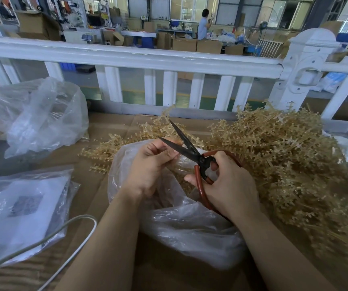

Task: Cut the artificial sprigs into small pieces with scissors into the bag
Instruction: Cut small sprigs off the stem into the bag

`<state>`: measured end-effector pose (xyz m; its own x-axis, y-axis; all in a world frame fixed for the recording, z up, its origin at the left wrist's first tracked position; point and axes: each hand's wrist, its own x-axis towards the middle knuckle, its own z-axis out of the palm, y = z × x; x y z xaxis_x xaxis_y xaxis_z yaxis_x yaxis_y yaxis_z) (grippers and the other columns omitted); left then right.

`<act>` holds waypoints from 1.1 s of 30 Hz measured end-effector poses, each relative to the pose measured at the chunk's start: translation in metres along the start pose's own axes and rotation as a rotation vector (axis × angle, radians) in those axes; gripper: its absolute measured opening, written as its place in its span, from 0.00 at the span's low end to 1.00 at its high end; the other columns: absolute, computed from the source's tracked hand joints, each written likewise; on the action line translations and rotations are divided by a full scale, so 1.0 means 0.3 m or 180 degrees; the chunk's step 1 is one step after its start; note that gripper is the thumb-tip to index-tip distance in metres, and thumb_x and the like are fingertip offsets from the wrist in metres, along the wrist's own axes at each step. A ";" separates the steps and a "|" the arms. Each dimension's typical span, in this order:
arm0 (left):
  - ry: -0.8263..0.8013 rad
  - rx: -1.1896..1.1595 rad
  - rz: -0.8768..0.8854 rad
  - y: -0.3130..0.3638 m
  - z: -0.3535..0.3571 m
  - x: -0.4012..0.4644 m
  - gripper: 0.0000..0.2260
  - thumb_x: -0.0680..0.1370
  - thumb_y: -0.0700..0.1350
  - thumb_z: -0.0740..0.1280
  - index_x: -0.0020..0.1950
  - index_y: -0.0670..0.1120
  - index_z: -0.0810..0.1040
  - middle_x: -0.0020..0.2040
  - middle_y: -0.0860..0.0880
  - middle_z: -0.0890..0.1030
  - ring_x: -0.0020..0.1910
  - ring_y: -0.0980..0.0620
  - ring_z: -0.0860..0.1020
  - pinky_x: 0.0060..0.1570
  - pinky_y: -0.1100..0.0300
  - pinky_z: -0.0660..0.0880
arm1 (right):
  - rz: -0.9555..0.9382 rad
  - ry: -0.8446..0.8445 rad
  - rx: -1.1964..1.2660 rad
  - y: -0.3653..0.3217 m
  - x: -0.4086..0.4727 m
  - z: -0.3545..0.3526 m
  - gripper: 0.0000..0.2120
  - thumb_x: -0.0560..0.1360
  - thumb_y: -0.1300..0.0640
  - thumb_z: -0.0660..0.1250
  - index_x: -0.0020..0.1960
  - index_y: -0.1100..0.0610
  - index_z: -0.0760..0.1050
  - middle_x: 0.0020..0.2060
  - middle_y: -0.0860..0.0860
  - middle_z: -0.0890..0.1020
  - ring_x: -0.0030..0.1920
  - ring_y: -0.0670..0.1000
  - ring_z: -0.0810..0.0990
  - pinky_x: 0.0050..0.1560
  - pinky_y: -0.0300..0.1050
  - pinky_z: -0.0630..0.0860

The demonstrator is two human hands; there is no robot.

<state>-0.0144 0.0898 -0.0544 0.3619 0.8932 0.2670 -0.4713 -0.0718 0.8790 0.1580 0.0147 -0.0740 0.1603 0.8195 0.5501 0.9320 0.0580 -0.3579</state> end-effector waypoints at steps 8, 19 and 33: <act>0.0006 0.0063 0.0054 0.006 -0.015 -0.003 0.05 0.70 0.32 0.71 0.41 0.41 0.83 0.41 0.41 0.80 0.42 0.45 0.76 0.48 0.55 0.74 | -0.0006 0.0046 -0.0044 -0.005 0.003 0.001 0.33 0.64 0.15 0.49 0.46 0.44 0.64 0.36 0.36 0.73 0.35 0.41 0.76 0.32 0.41 0.75; -0.0226 0.0098 0.0021 0.009 -0.018 -0.006 0.07 0.71 0.37 0.70 0.39 0.47 0.86 0.39 0.48 0.84 0.41 0.49 0.79 0.47 0.57 0.75 | -0.0066 0.0168 -0.0279 -0.011 0.007 0.000 0.35 0.66 0.16 0.45 0.45 0.46 0.63 0.35 0.41 0.76 0.32 0.46 0.76 0.33 0.44 0.75; -0.0236 -0.0043 -0.0027 0.004 -0.017 -0.008 0.08 0.72 0.37 0.68 0.37 0.47 0.85 0.36 0.51 0.82 0.38 0.56 0.79 0.45 0.65 0.77 | 0.0018 0.0159 -0.0276 -0.019 -0.005 -0.008 0.31 0.66 0.16 0.50 0.42 0.44 0.62 0.32 0.37 0.75 0.30 0.39 0.72 0.27 0.29 0.59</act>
<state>-0.0199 0.0898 -0.0559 0.4244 0.8583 0.2884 -0.4786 -0.0578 0.8761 0.1531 0.0117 -0.0710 0.1794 0.7902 0.5860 0.9553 0.0022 -0.2956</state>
